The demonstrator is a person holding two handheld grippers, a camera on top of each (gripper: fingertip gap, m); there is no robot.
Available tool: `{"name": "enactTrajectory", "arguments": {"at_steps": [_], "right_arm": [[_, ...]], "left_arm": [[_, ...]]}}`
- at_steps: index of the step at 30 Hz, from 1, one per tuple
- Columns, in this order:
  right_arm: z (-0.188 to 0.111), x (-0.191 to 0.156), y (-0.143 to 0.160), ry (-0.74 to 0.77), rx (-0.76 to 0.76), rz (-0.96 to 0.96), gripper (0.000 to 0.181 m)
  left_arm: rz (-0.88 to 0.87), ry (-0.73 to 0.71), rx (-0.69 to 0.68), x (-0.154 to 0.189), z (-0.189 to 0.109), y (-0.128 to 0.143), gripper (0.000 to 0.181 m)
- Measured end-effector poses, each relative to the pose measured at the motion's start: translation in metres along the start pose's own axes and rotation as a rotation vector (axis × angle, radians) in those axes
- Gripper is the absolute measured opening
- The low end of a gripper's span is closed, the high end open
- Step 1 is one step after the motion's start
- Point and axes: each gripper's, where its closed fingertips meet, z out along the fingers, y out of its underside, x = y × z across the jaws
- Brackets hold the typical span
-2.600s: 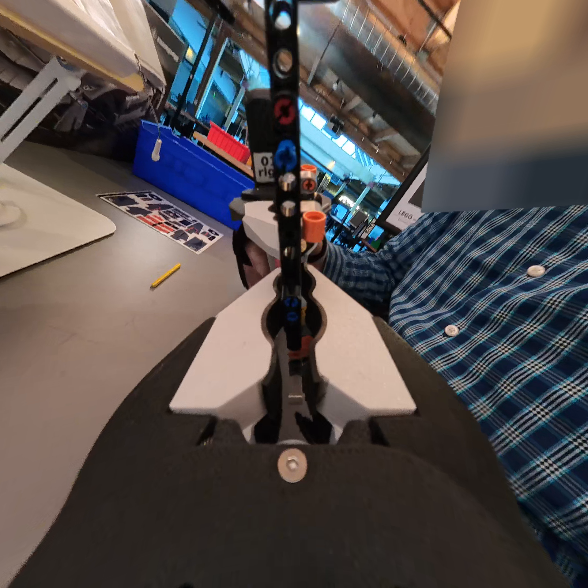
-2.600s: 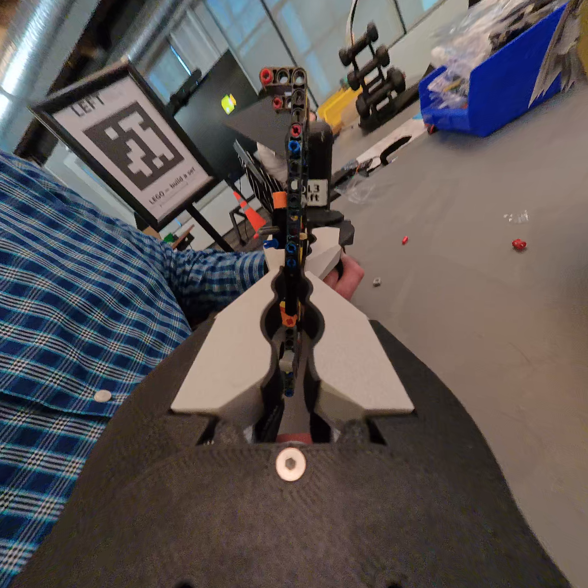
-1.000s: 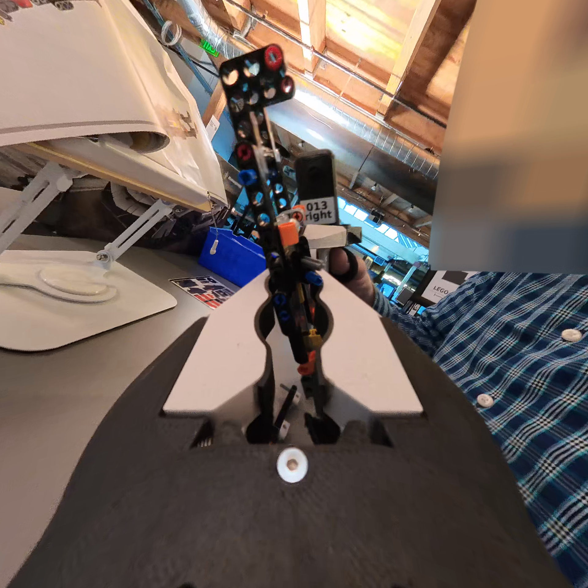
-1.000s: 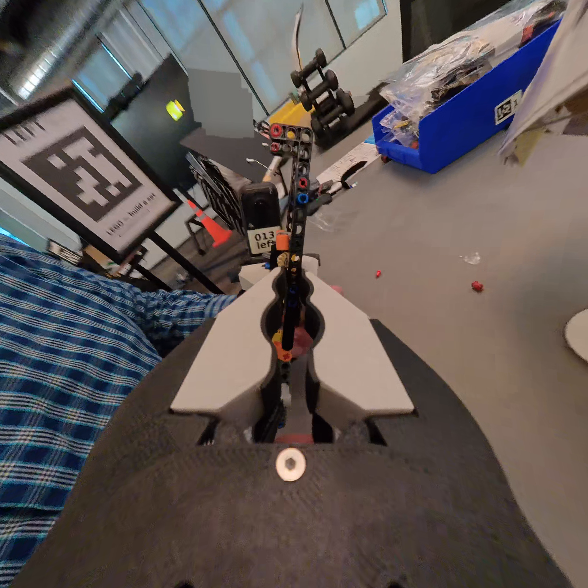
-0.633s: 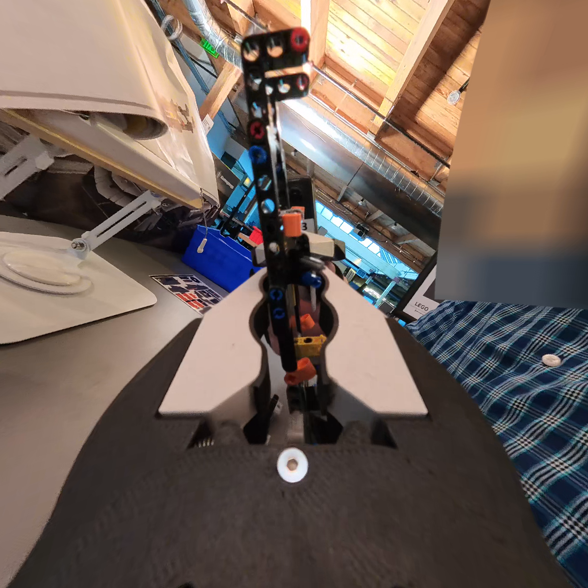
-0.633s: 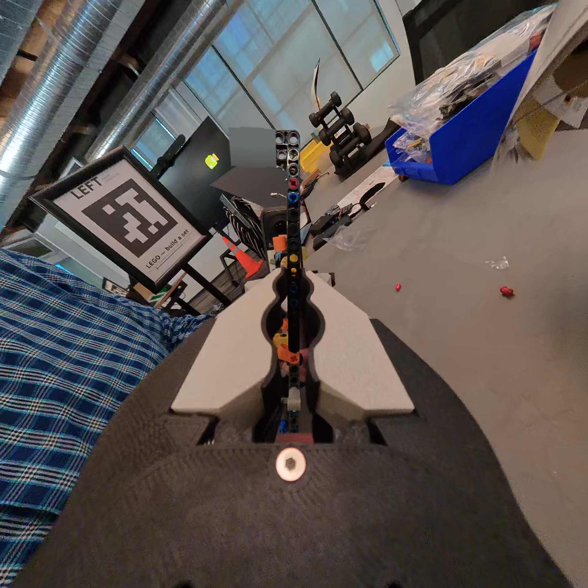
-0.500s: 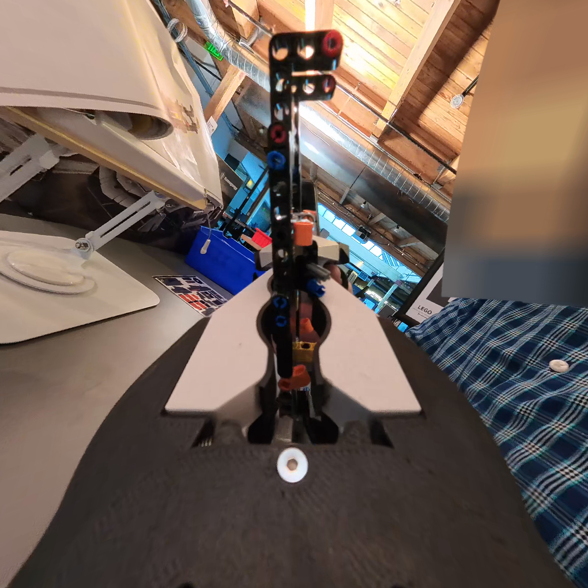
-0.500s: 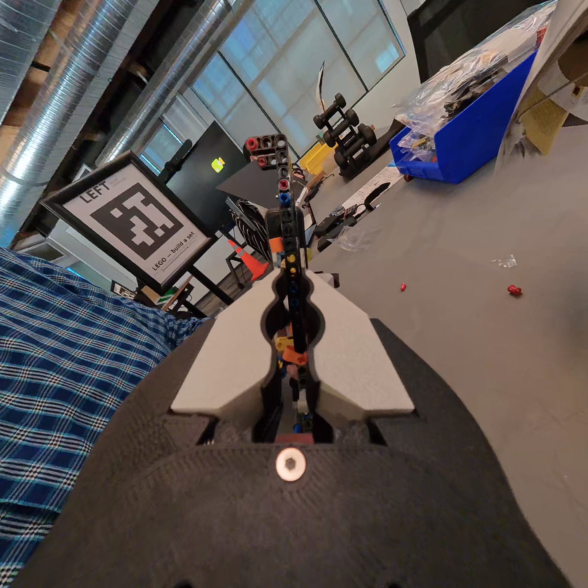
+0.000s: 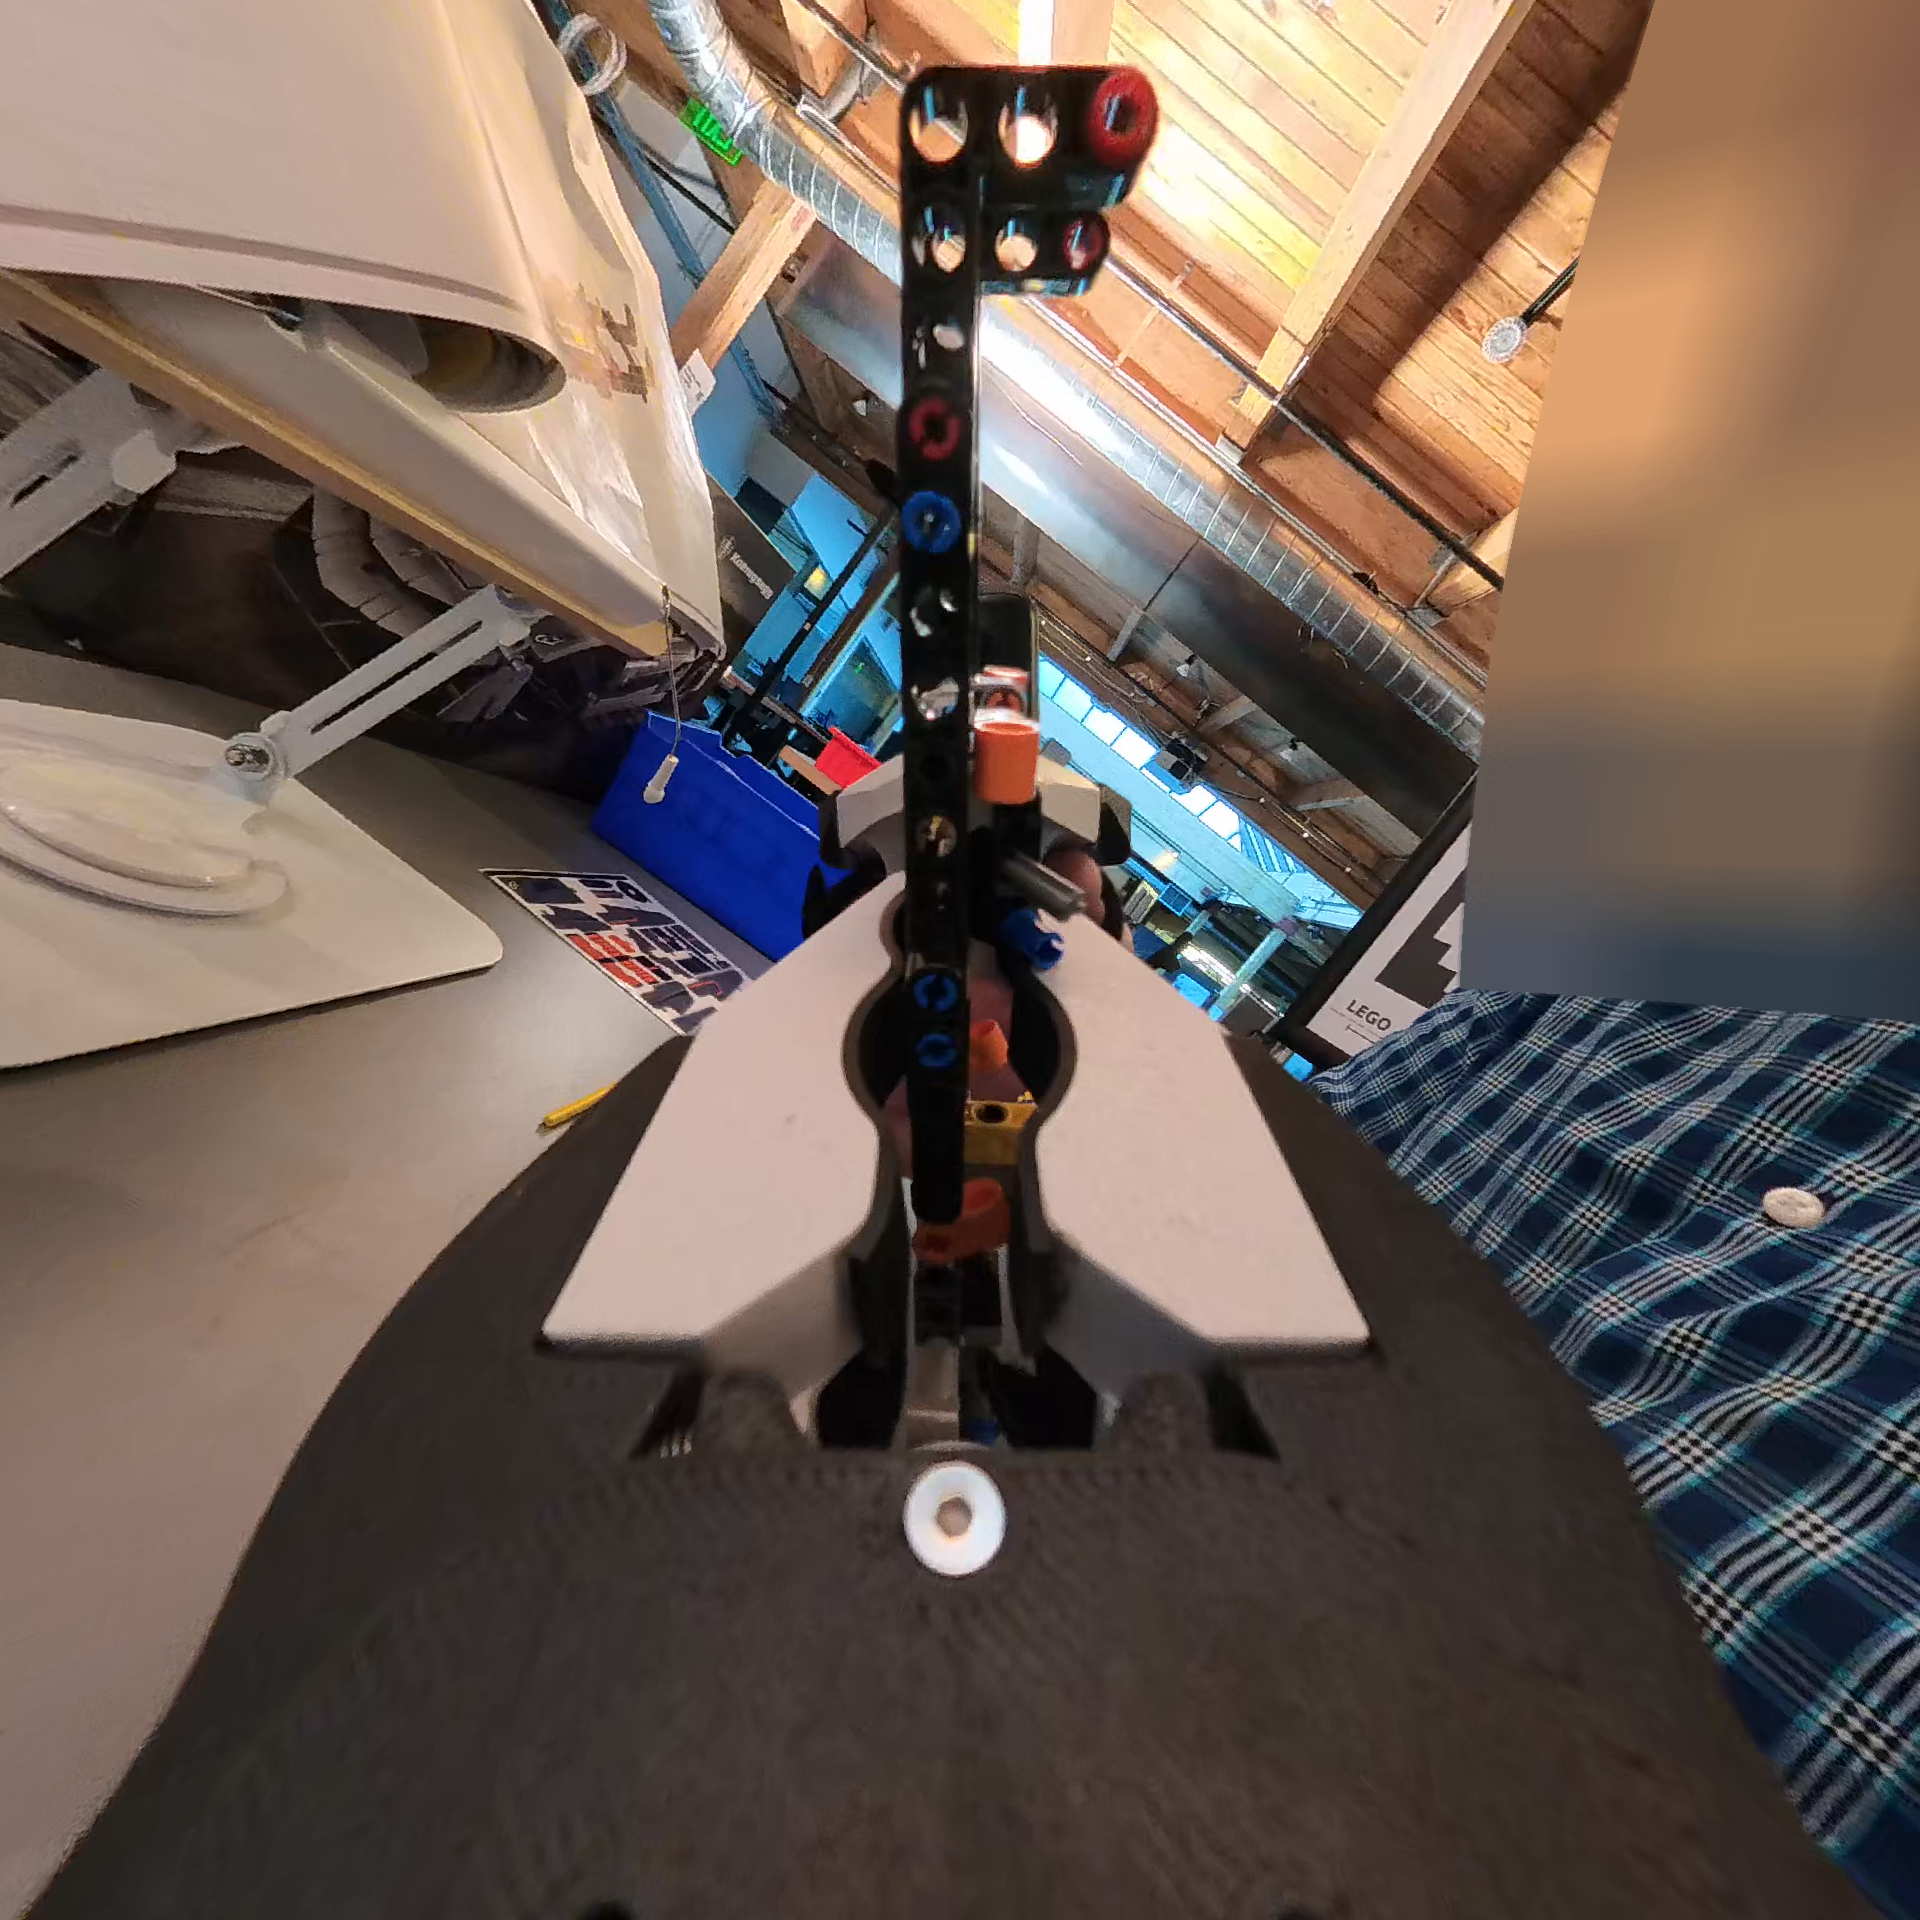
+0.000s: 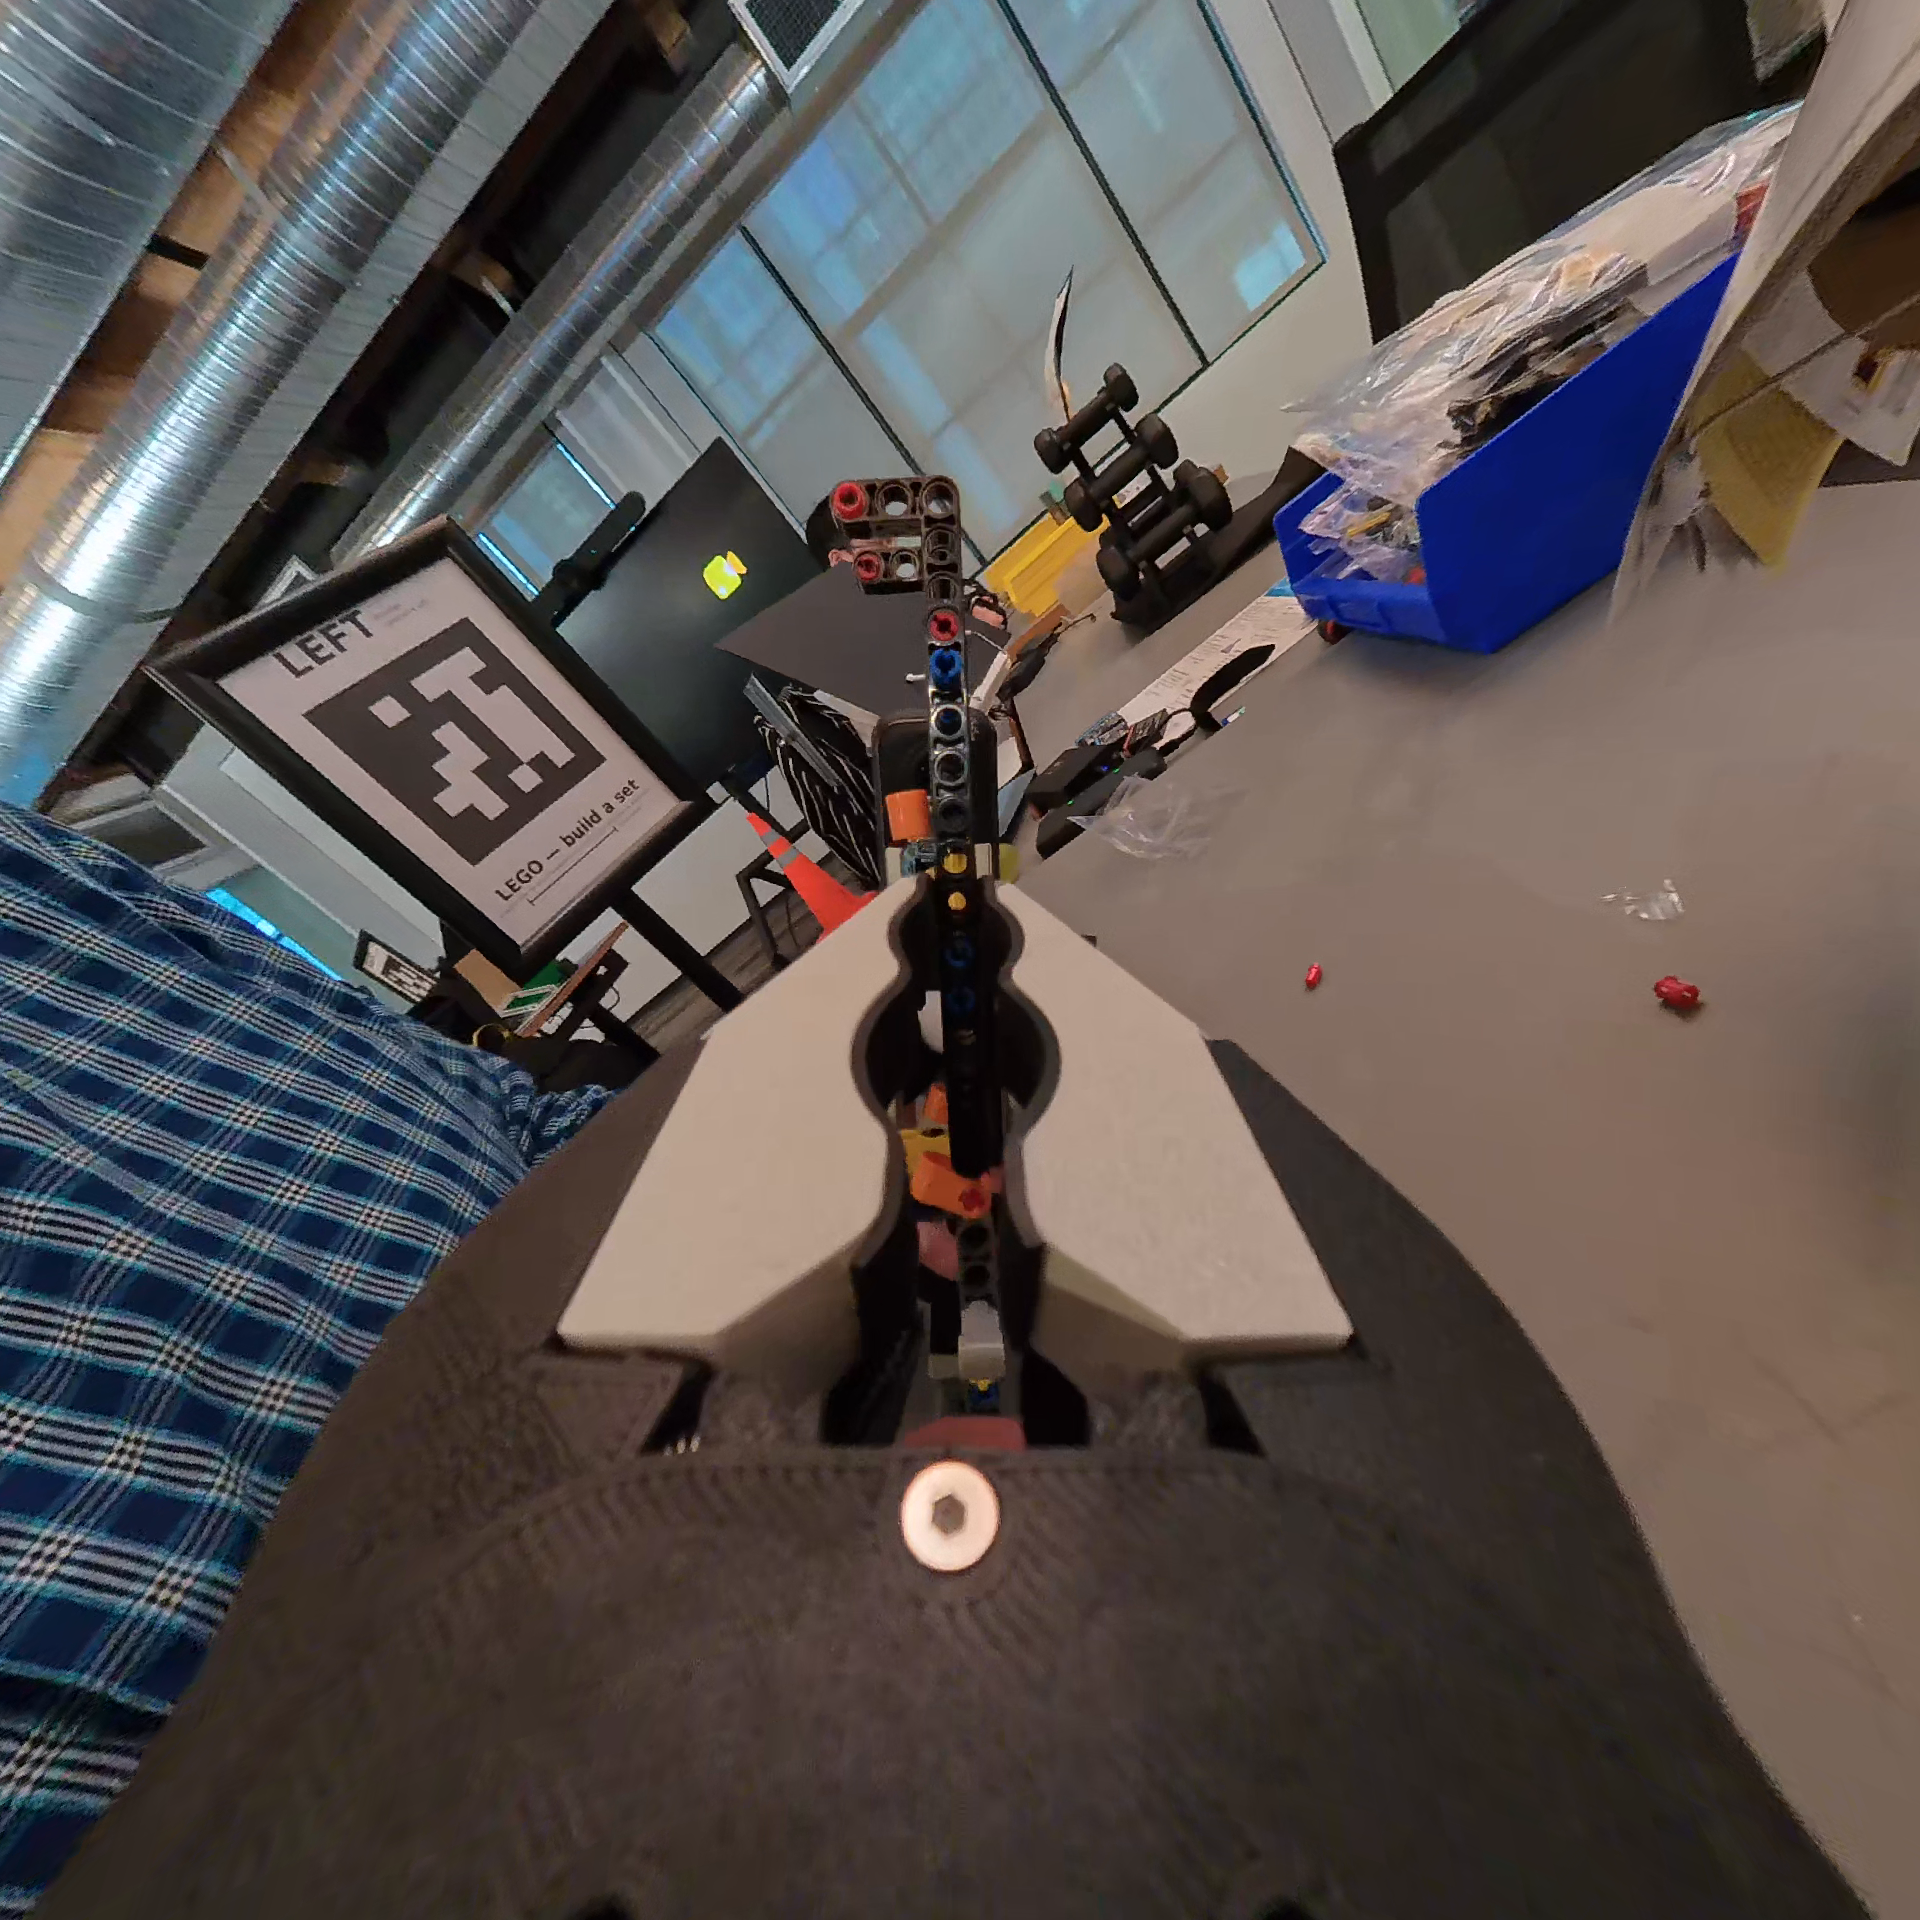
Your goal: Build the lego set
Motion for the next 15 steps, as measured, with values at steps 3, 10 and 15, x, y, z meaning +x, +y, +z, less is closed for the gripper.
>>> {"name": "enactTrajectory", "arguments": {"at_steps": [3, 10, 15], "right_arm": [[0.002, 0.0, -0.004, 0.006, 0.047, 0.003, 0.004], [0.004, -0.009, -0.011, -0.008, 0.121, -0.031, 0.003], [0.004, -0.013, -0.008, -0.019, 0.08, -0.051, 0.004]], "left_arm": [[-0.012, -0.005, 0.056, 0.001, 0.0, -0.005, 0.01], [-0.011, -0.002, 0.116, 0.009, 0.0, -0.012, 0.009], [0.021, 0.004, 0.077, 0.012, -0.003, -0.01, 0.008]]}}
